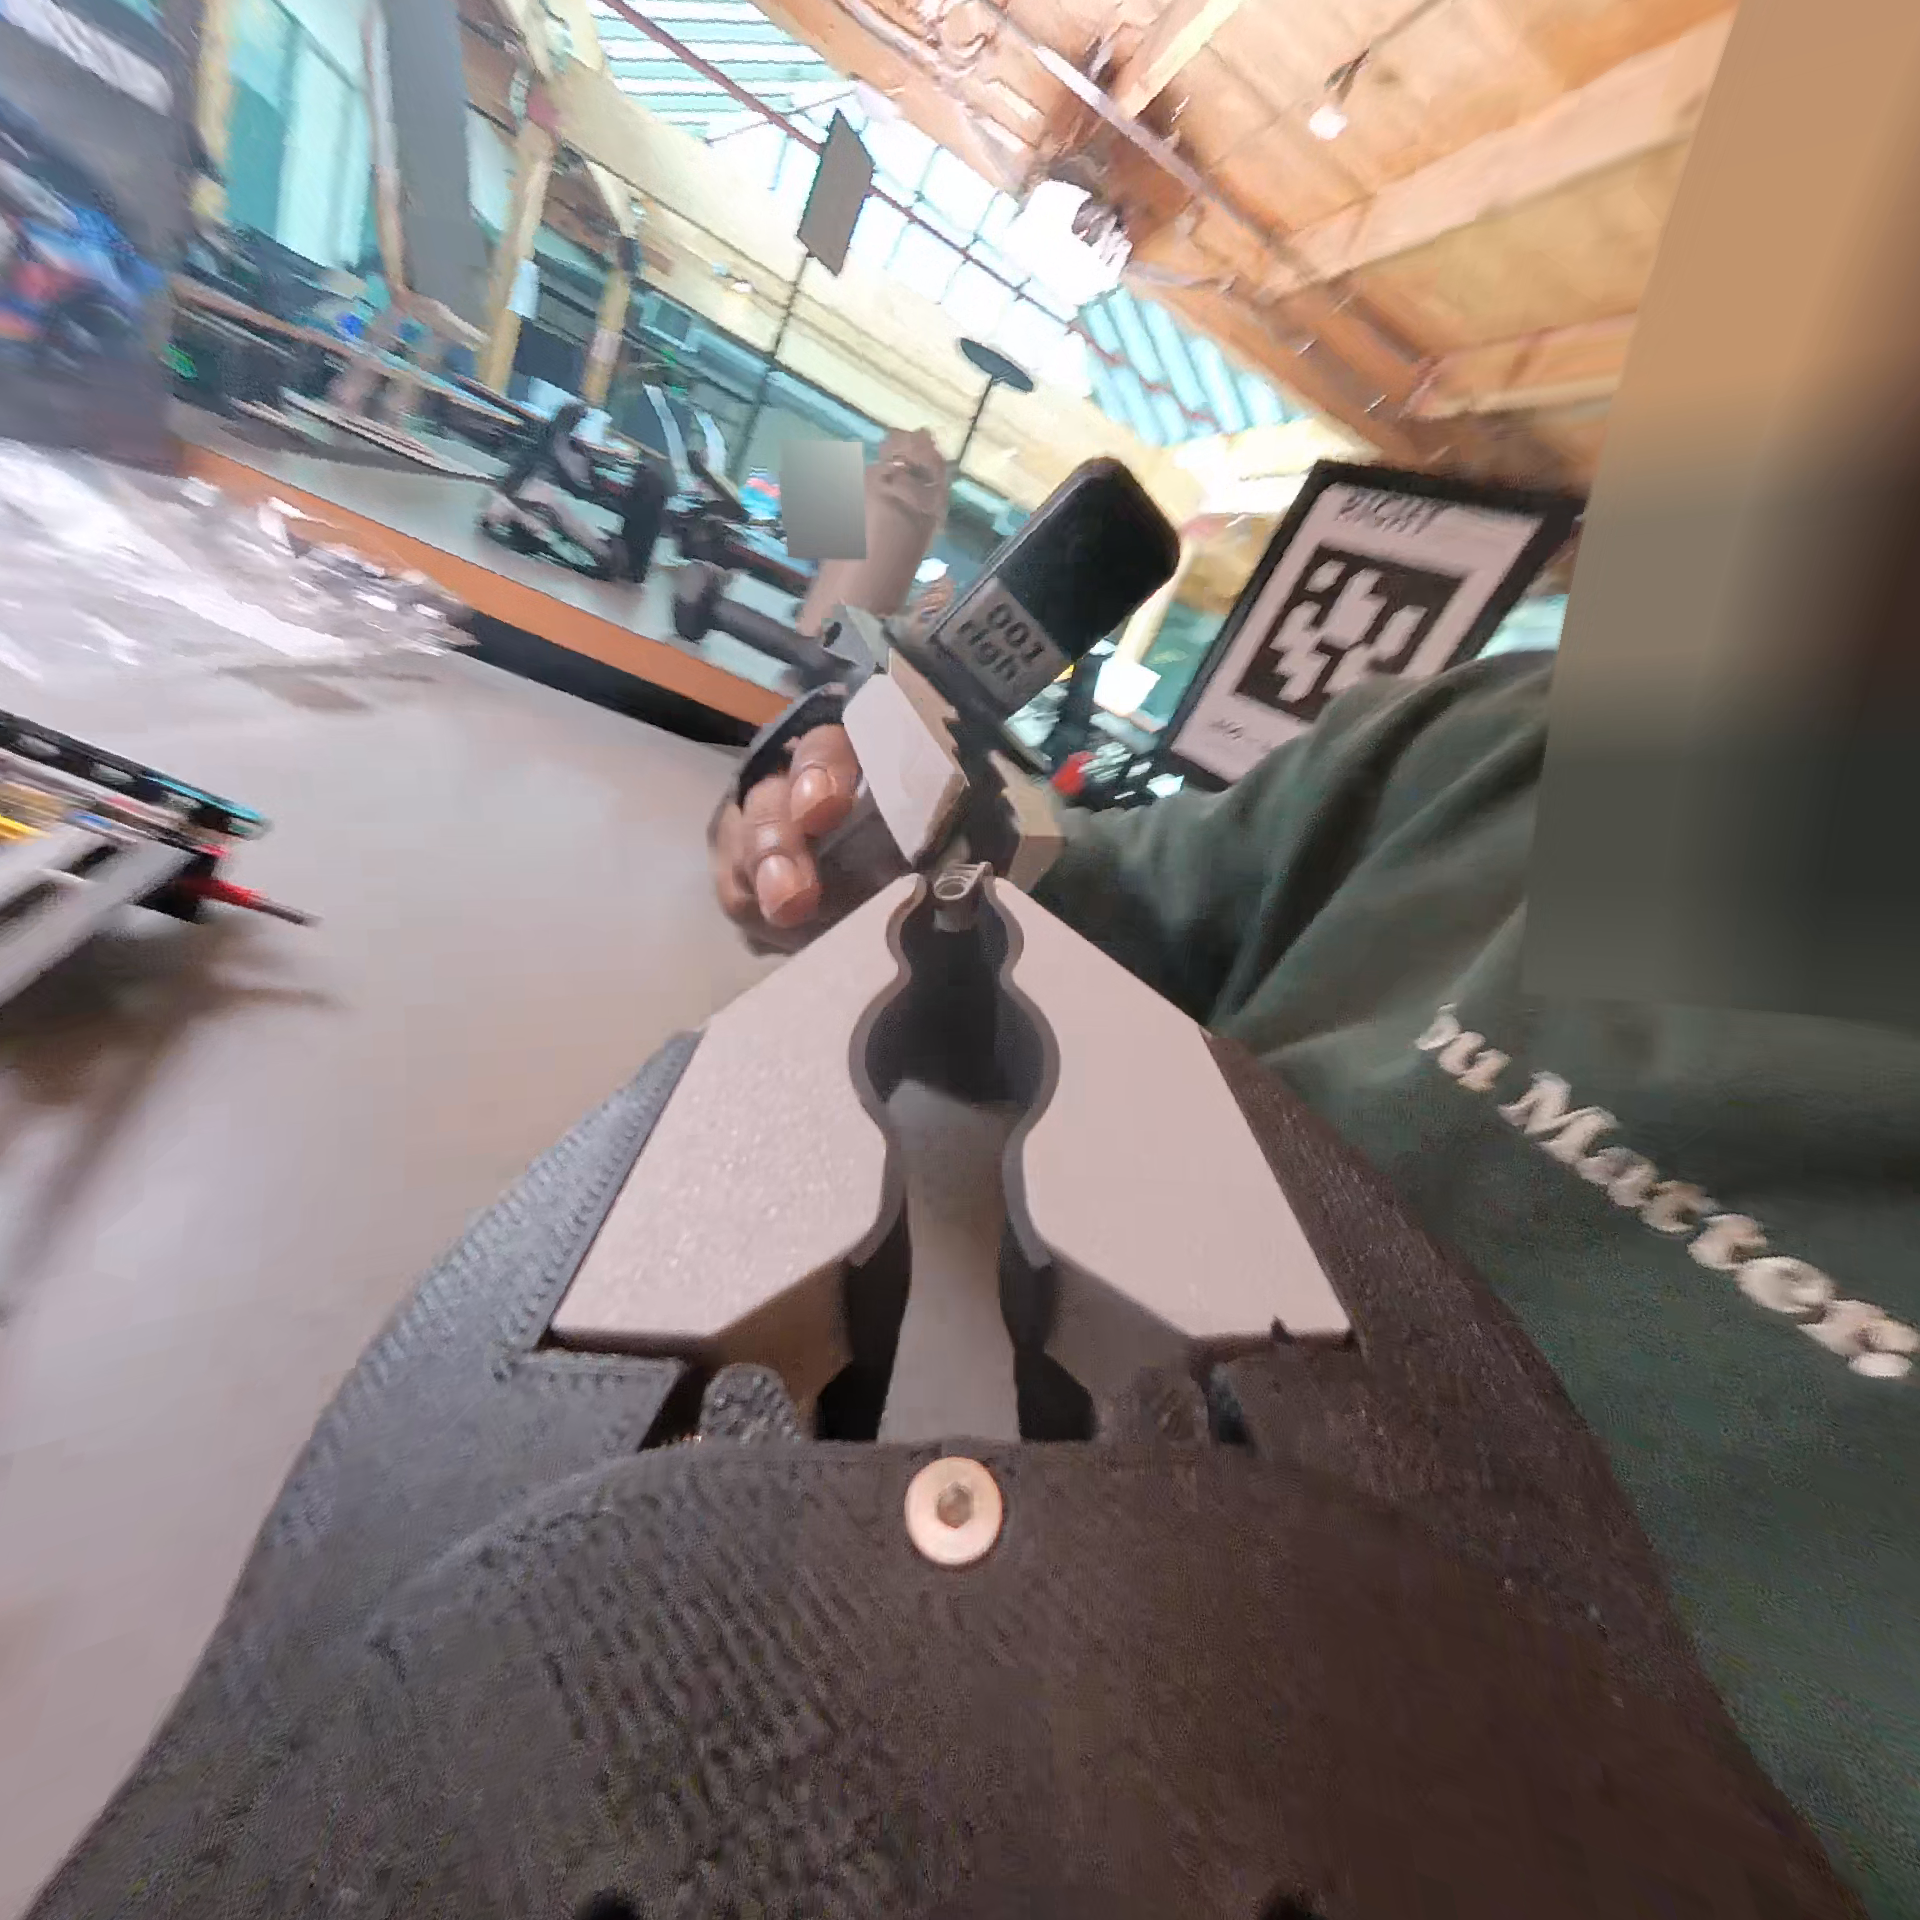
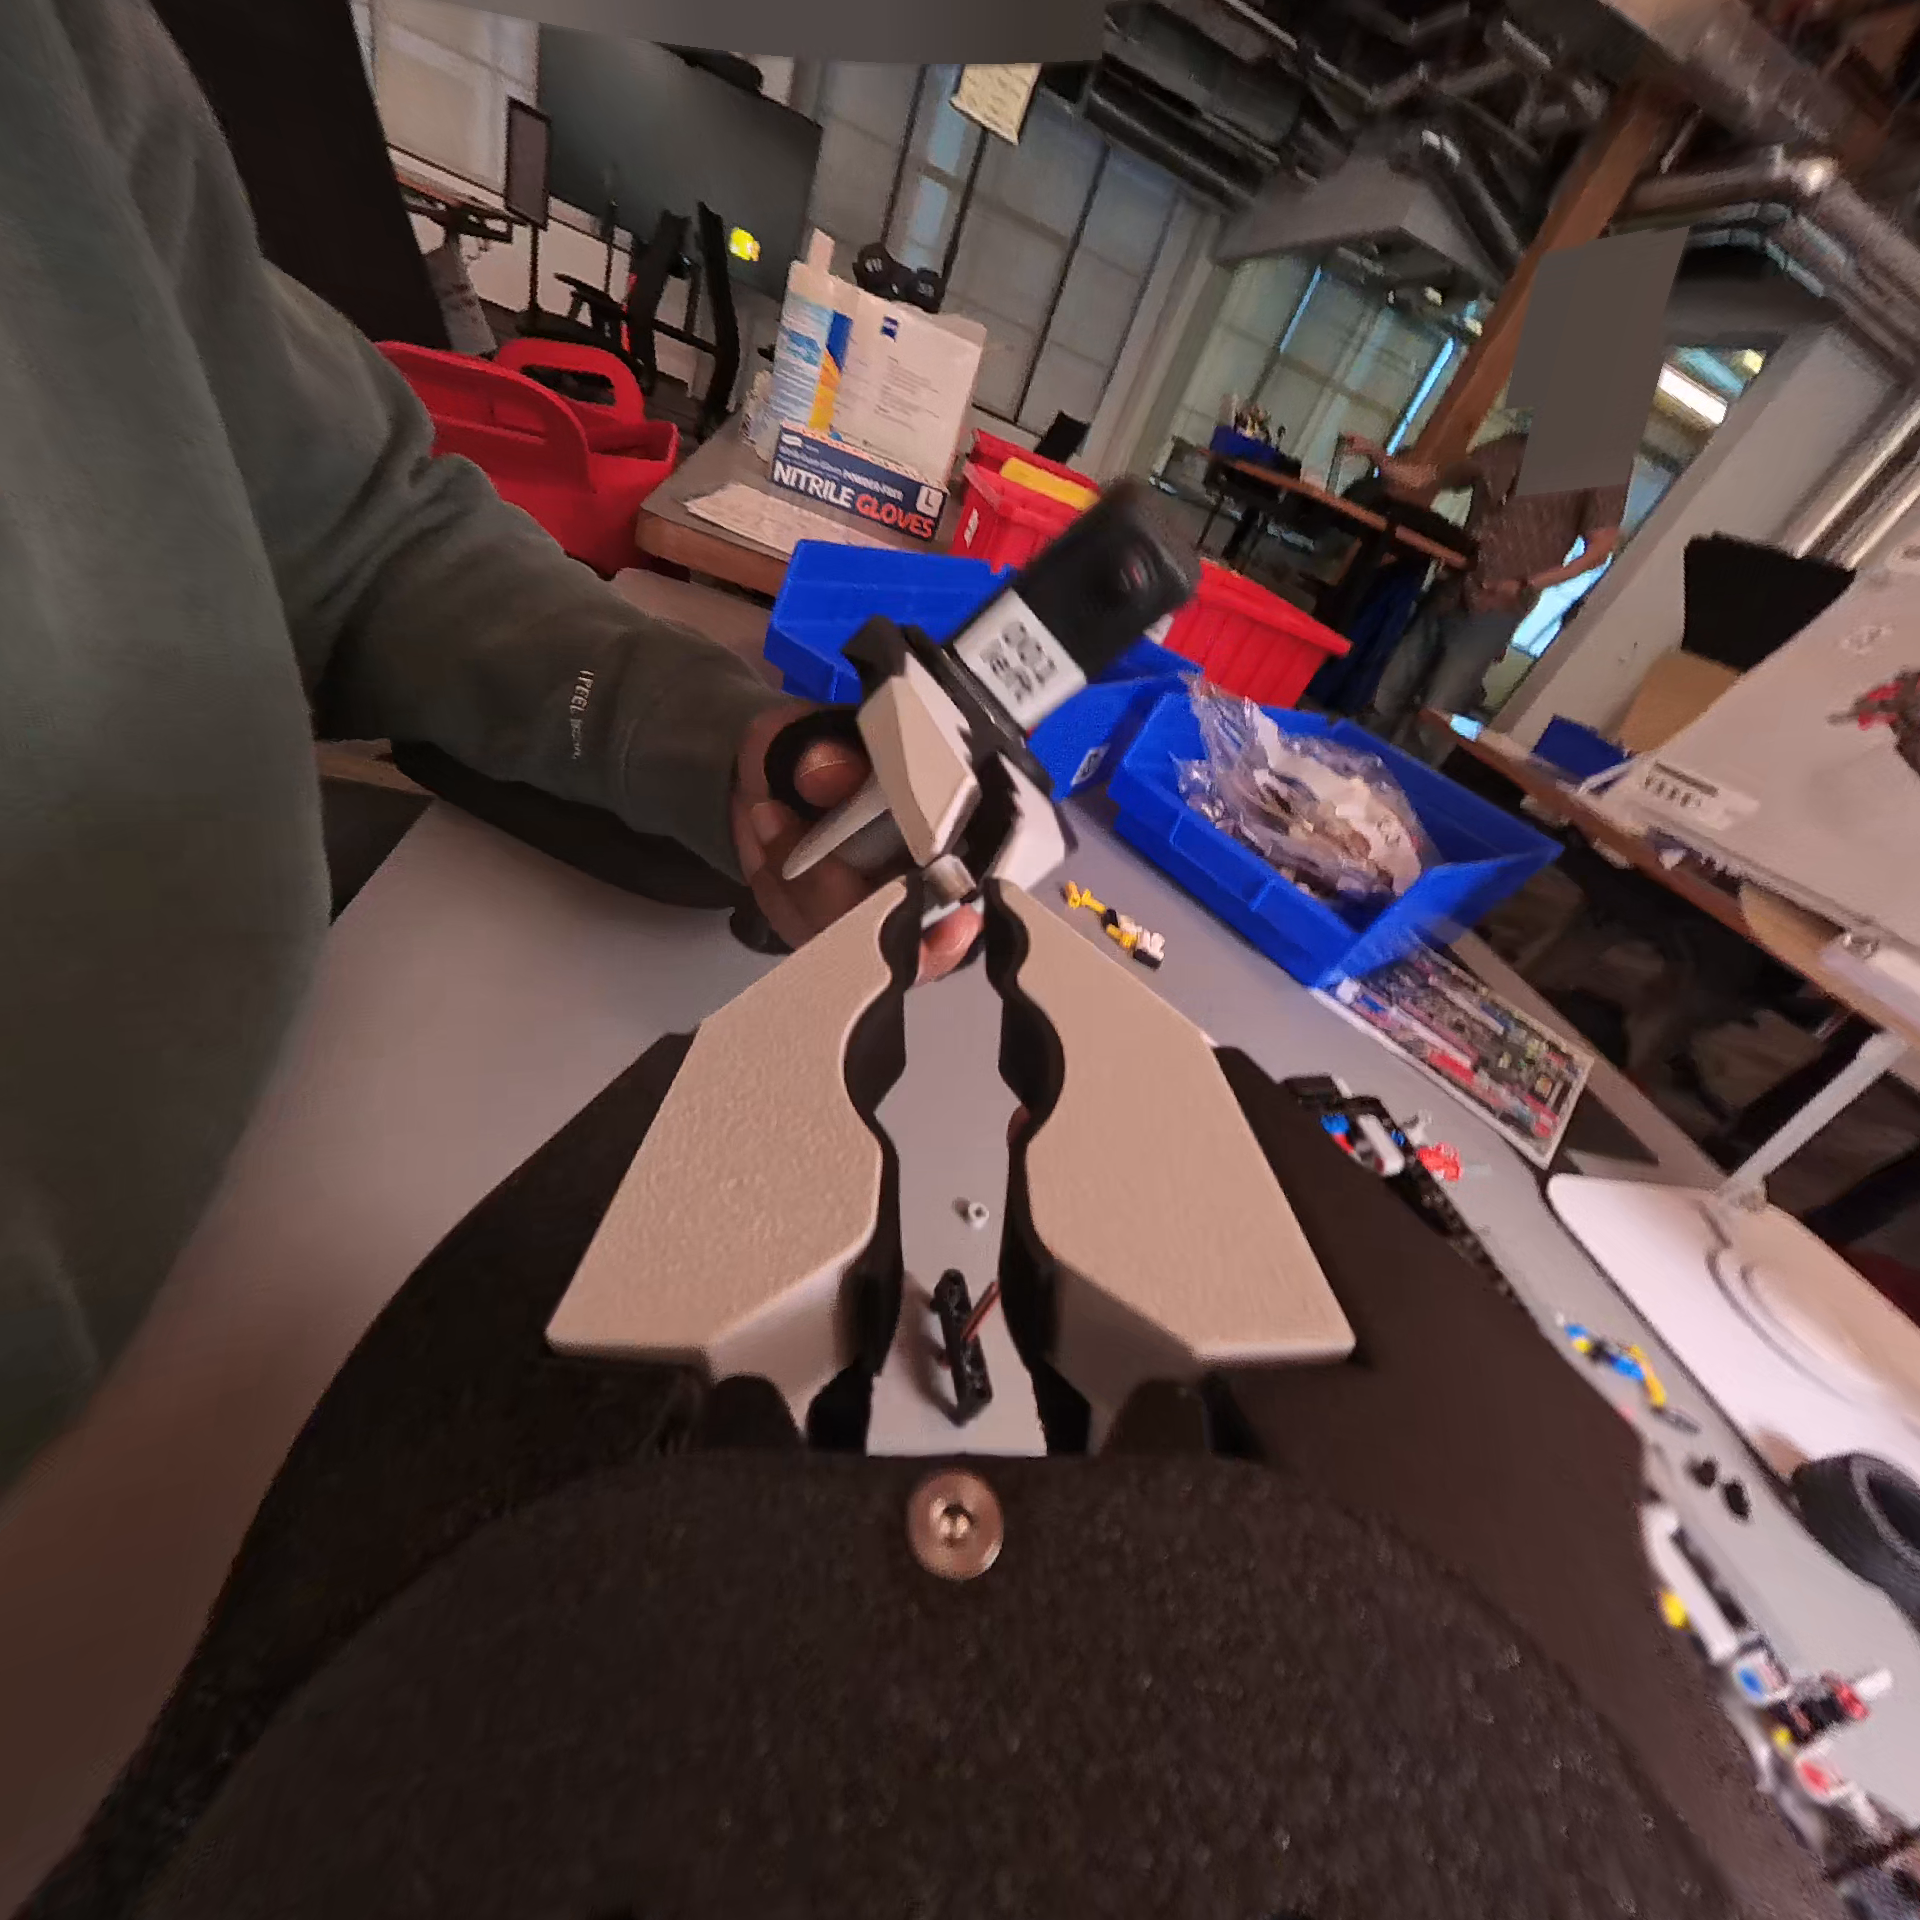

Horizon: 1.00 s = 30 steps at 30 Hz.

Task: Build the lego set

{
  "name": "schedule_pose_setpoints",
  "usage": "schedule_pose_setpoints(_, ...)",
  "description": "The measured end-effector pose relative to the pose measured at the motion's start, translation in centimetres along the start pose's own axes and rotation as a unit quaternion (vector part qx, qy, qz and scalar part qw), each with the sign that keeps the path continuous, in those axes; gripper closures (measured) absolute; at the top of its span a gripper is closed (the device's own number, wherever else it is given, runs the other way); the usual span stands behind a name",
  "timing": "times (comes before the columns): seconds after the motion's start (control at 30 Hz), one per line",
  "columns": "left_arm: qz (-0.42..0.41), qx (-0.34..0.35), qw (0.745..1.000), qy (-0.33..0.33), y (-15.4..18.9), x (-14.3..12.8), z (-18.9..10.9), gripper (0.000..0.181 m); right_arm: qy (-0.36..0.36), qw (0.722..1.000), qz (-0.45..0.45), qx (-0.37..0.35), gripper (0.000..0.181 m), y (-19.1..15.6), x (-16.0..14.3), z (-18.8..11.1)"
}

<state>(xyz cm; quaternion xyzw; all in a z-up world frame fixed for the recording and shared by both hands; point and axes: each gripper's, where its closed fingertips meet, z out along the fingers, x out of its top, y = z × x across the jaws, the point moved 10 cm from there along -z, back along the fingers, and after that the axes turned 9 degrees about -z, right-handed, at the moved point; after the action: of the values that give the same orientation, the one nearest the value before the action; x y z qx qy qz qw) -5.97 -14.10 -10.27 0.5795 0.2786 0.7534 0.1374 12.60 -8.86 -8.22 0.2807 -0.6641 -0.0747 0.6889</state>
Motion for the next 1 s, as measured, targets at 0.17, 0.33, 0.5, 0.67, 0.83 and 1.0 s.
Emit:
schedule_pose_setpoints(0.17, 0.203, 0.147, 0.967, -0.044, 1.2, 0.2, 0.1, 0.175, -0.026, 0.996, 0.089, 0.008, 0.163, 1.0, -1.1, -0.3)
schedule_pose_setpoints(0.33, 0.257, 0.177, 0.948, -0.067, 1.5, -0.3, 0.7, 0.175, -0.052, 0.993, 0.103, 0.023, 0.172, 0.8, -1.7, 0.1)
schedule_pose_setpoints(0.5, 0.261, 0.186, 0.944, -0.08, 1.3, -0.5, 0.7, 0.175, -0.054, 0.993, 0.102, 0.025, 0.175, 0.8, -1.8, 0.1)
schedule_pose_setpoints(0.67, 0.272, 0.206, 0.935, -0.099, 0.9, -0.9, 0.9, 0.175, -0.077, 0.991, 0.103, 0.028, 0.177, 0.9, -2.1, 0.0)
schedule_pose_setpoints(0.83, 0.267, 0.235, 0.93, -0.098, 0.2, -1.1, 0.9, 0.178, -0.108, 0.986, 0.123, 0.016, 0.177, 1.2, -2.9, -0.3)
schedule_pose_setpoints(1.0, 0.255, 0.285, 0.913, -0.142, -1.4, -1.5, 0.4, 0.17, -0.171, 0.975, 0.142, 0.022, 0.177, 1.2, -5.9, -1.3)
